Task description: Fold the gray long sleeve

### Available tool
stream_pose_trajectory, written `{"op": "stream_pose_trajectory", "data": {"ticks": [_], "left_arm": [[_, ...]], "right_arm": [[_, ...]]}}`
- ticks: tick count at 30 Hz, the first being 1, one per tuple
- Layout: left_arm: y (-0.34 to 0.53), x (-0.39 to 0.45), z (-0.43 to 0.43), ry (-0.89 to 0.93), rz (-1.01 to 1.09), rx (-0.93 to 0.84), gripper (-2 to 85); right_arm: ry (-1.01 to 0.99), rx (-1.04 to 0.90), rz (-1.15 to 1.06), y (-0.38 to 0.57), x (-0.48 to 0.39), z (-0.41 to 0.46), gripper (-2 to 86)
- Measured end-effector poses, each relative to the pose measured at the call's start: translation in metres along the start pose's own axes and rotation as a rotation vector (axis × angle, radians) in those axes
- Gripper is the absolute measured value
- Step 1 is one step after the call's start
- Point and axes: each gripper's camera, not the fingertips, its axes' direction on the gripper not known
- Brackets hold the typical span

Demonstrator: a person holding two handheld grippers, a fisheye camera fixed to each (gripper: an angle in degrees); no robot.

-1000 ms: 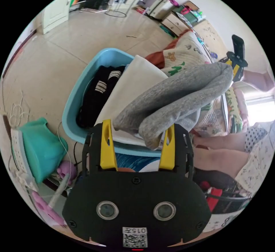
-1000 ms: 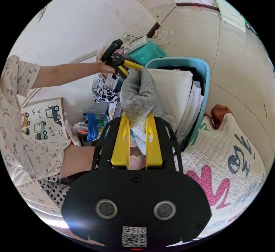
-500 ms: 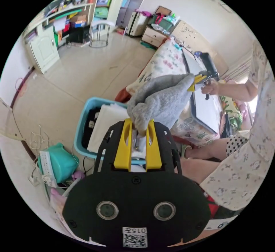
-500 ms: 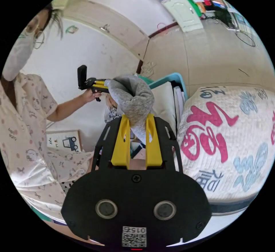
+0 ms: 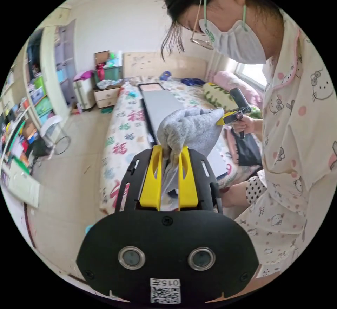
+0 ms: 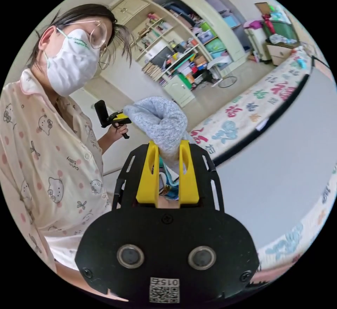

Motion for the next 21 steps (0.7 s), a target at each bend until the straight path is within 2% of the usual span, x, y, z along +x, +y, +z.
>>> {"op": "stream_pose_trajectory", "data": {"ticks": [5, 9, 11, 14, 21], "left_arm": [[-0.185, 0.111, 0.141, 0.323, 0.139, 0.01, 6.9], [-0.288, 0.194, 0.234, 0.567, 0.193, -0.006, 6.9], [-0.351, 0.258, 0.283, 0.649, 0.305, -0.041, 6.9], [-0.421, 0.328, 0.339, 0.779, 0.396, -0.071, 6.9], [-0.543, 0.444, 0.429, 1.001, 0.497, -0.176, 6.8]], "right_arm": [[0.337, 0.103, 0.097, 0.114, -0.021, -0.219, 9.0], [0.57, 0.136, 0.187, 0.189, -0.05, -0.33, 9.1], [0.713, 0.146, 0.251, 0.232, -0.067, -0.383, 9.1], [0.82, 0.17, 0.347, 0.279, -0.078, -0.438, 9.1], [0.845, 0.247, 0.565, 0.372, -0.082, -0.529, 9.1]]}}
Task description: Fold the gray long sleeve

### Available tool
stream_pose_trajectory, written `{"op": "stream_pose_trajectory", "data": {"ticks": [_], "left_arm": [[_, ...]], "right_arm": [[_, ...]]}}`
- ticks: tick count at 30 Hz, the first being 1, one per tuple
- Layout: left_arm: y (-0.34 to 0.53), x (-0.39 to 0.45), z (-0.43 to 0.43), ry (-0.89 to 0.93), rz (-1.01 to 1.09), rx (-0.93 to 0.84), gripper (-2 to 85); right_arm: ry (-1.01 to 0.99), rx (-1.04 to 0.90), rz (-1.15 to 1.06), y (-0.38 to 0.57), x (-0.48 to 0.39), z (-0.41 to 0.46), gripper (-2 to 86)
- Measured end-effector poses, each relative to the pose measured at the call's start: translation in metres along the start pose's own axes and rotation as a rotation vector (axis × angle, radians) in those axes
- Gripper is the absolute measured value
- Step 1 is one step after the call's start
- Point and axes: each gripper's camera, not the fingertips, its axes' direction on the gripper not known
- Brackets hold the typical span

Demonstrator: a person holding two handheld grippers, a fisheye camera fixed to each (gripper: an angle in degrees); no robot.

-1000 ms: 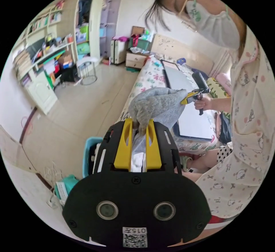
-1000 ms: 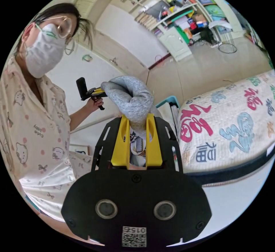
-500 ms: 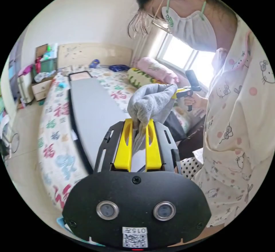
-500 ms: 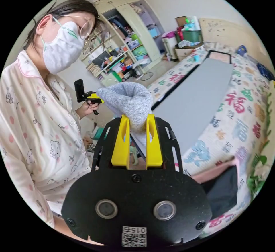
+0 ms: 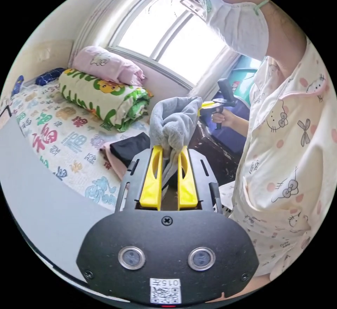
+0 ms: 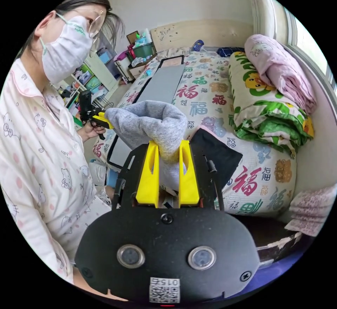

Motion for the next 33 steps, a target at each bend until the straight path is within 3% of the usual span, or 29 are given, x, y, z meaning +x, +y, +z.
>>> {"op": "stream_pose_trajectory", "data": {"ticks": [6, 8, 11, 14, 18, 21, 24, 27, 29, 33], "left_arm": [[-0.116, -0.044, 0.068, 0.19, 0.026, -0.069, 6.9], [-0.162, -0.088, 0.112, 0.194, -0.072, -0.082, 7.6], [-0.198, -0.165, 0.182, 0.014, -0.309, -0.047, 8.3], [-0.223, -0.189, 0.236, -0.193, -0.35, -0.132, 8.5], [-0.232, -0.171, 0.288, -0.172, -0.357, -0.127, 8.3], [-0.243, -0.155, 0.345, -0.235, -0.314, -0.242, 8.8], [-0.255, -0.147, 0.389, -0.246, -0.289, -0.349, 11.0], [-0.263, -0.148, 0.391, -0.26, -0.331, -0.308, 12.2], [-0.26, -0.156, 0.395, -0.168, -0.435, -0.291, 13.7], [-0.248, -0.143, 0.411, -0.147, -0.484, -0.345, 13.9]], "right_arm": [[0.042, 0.004, 0.159, 0.025, 0.075, -0.043, 9.2], [0.138, -0.006, 0.255, 0.019, 0.125, -0.036, 9.7], [0.372, 0.004, 0.467, 0.009, 0.19, -0.002, 8.5], [0.409, 0.002, 0.445, 0.005, 0.213, 0.035, 6.7], [0.499, -0.135, 0.42, 0.009, 0.241, 0.095, 4.5], [0.443, -0.226, 0.465, 0.015, 0.267, 0.132, 4.1], [0.283, -0.184, 0.499, 0.021, 0.276, 0.137, 5.0], [0.192, -0.087, 0.45, 0.022, 0.27, 0.124, 7.8], [0.147, -0.069, 0.4, 0.012, 0.268, 0.124, 9.8], [0.159, -0.057, 0.365, -0.021, 0.28, 0.141, 11.5]]}}
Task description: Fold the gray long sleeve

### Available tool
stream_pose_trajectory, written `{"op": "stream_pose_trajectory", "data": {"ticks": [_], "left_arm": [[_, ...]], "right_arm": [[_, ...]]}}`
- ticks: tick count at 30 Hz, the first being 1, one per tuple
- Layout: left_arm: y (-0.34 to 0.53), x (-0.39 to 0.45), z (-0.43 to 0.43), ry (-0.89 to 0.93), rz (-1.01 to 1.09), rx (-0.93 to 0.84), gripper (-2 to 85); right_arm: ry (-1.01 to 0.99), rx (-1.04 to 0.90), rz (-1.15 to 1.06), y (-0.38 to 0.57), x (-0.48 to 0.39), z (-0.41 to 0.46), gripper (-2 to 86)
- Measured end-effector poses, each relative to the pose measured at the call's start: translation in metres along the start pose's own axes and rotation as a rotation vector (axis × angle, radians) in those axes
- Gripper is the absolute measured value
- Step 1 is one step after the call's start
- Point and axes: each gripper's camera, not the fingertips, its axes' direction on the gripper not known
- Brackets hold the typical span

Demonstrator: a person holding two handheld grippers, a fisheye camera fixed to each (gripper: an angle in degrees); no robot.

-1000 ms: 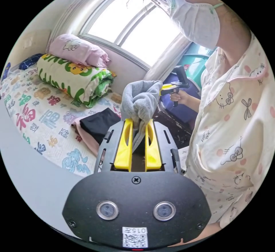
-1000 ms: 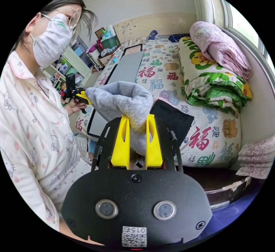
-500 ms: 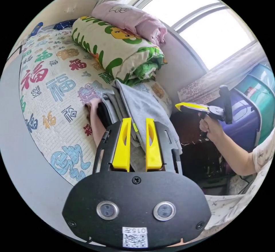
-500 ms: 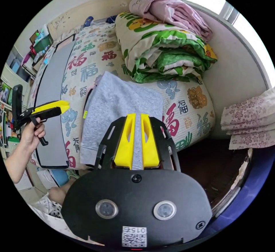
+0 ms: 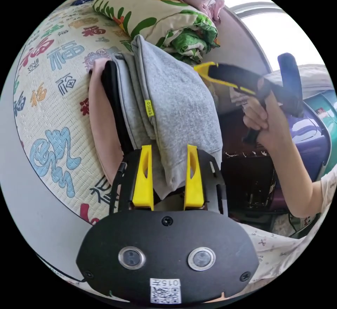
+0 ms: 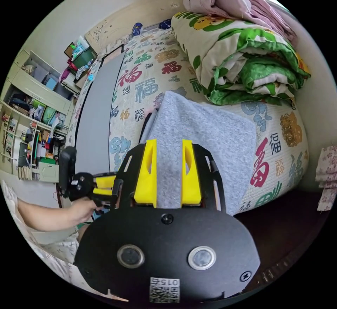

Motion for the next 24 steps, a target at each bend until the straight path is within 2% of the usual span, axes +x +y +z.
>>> {"op": "stream_pose_trajectory", "data": {"ticks": [2, 6, 8, 10, 12, 15, 17, 20, 24], "left_arm": [[0.01, 0.007, 0.016, 0.041, -0.03, -0.043, 13.6], [0.01, 0.017, 0.011, -0.003, -0.049, 0.059, 13.5], [-0.002, 0.026, 0.009, -0.059, -0.015, 0.137, 13.4], [-0.014, 0.025, 0.022, -0.046, -0.03, 0.077, 12.4], [-0.018, 0.024, 0.023, -0.031, -0.039, 0.056, 9.7], [-0.01, 0.02, 0.012, 0.087, -0.049, 0.05, 2.5], [0.01, 0.02, -0.001, 0.14, -0.096, 0.076, 0.7], [0.045, 0.039, -0.037, 0.136, -0.088, 0.143, -0.2], [0.087, 0.041, -0.051, 0.098, -0.168, 0.169, -0.3]], "right_arm": [[-0.039, -0.017, -0.007, -0.036, -0.004, 0.021, 13.5], [-0.09, -0.105, -0.033, -0.082, -0.015, 0.066, 15.7], [-0.021, -0.192, -0.037, -0.095, -0.021, 0.101, 14.7], [0.076, -0.254, -0.071, -0.094, -0.028, 0.124, 12.1], [0.117, -0.233, -0.097, -0.089, -0.036, 0.127, 8.7], [0.037, -0.187, -0.045, -0.079, -0.04, 0.113, 2.9], [-0.139, -0.088, 0.002, -0.066, -0.047, 0.085, 1.8], [-0.273, -0.011, -0.019, -0.051, -0.079, 0.063, 1.4], [-0.069, -0.068, -0.068, -0.038, -0.121, 0.105, 2.2]]}}
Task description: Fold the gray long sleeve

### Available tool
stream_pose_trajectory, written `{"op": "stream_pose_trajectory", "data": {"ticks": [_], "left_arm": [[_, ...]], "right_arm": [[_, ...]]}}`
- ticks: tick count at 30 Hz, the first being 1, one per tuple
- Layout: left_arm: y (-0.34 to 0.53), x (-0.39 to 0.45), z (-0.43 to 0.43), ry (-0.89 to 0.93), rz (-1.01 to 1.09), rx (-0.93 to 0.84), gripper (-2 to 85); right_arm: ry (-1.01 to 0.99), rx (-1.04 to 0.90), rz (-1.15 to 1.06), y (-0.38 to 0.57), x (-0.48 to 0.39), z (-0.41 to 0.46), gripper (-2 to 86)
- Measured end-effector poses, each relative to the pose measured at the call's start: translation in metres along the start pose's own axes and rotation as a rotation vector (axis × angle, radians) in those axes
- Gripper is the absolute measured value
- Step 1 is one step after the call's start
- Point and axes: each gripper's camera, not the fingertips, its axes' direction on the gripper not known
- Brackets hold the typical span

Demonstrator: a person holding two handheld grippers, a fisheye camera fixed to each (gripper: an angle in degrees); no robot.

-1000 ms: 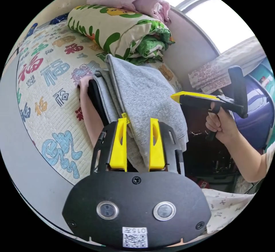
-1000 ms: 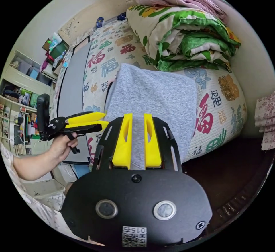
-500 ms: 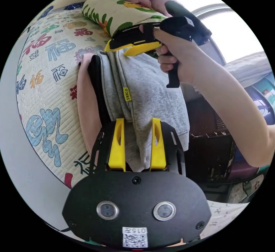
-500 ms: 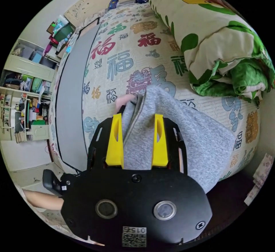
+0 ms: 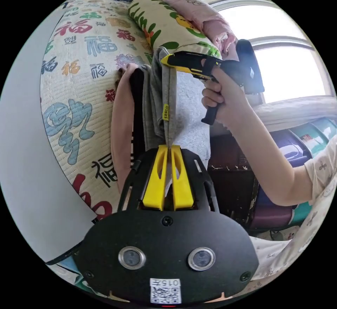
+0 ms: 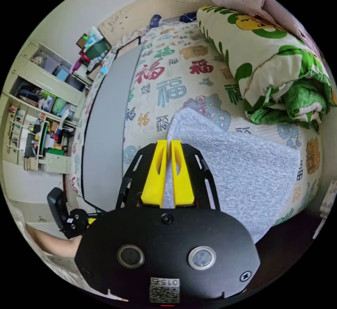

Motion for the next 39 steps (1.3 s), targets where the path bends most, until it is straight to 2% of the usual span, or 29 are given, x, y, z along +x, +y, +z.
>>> {"op": "stream_pose_trajectory", "data": {"ticks": [2, 4, 6, 10, 12, 14, 16, 19, 22, 24, 26, 30, 32, 34, 39], "left_arm": [[0.009, -0.012, 0.029, -0.038, -0.049, -0.062, -0.2], [0.016, -0.013, 0.061, -0.115, -0.024, -0.152, 0.0], [0.025, -0.015, 0.075, -0.093, -0.026, -0.176, 0.4], [0.066, -0.019, 0.069, -0.061, -0.01, -0.143, 0.9], [0.089, -0.02, 0.064, -0.056, -0.006, -0.126, 1.0], [0.118, -0.01, 0.063, -0.106, 0.054, -0.119, 1.0], [0.141, 0.0, 0.065, -0.156, 0.101, -0.121, 1.0], [0.181, 0.012, 0.048, -0.199, 0.168, -0.134, 0.5], [0.245, 0.015, -0.01, -0.142, 0.187, 0.024, -0.2], [0.297, 0.006, -0.055, -0.189, 0.128, 0.132, -0.6], [0.378, -0.018, -0.123, -0.264, 0.026, 0.319, -0.8], [0.494, -0.054, -0.21, -0.261, -0.131, 0.529, -0.9], [0.573, -0.065, -0.256, -0.372, -0.162, 0.639, -0.8], [0.634, -0.078, -0.286, -0.4, -0.185, 0.714, -0.9], [0.807, -0.112, -0.353, -0.546, -0.298, 0.864, -0.8]], "right_arm": [[0.102, -0.126, 0.086, 0.006, -0.004, 0.062, 3.3], [0.083, -0.113, 0.059, 0.008, -0.017, 0.066, 4.3], [0.096, -0.124, 0.037, 0.008, -0.034, 0.061, 5.0], [0.144, -0.01, -0.067, 0.022, -0.073, 0.04, 2.6], [0.198, 0.022, -0.053, 0.028, -0.082, 0.054, 1.1], [0.3, -0.078, 0.032, 0.038, -0.085, 0.112, 0.1], [0.308, 0.013, 0.106, 0.049, -0.099, 0.125, -0.2], [0.334, 0.005, 0.245, 0.054, -0.132, 0.129, -0.4], [0.263, 0.069, 0.212, 0.076, -0.188, 0.123, -0.5], [0.145, 0.081, 0.125, 0.094, -0.234, 0.123, -0.5], [-0.084, 0.068, -0.046, 0.121, -0.313, 0.133, -0.5], [-0.205, 0.001, -0.208, 0.159, -0.449, 0.175, -0.6], [-0.23, 0.008, -0.295, 0.181, -0.541, 0.203, -0.6], [-0.269, -0.007, -0.355, 0.195, -0.608, 0.224, -0.6], [-0.402, -0.136, -0.509, 0.236, -0.774, 0.284, -0.6]]}}
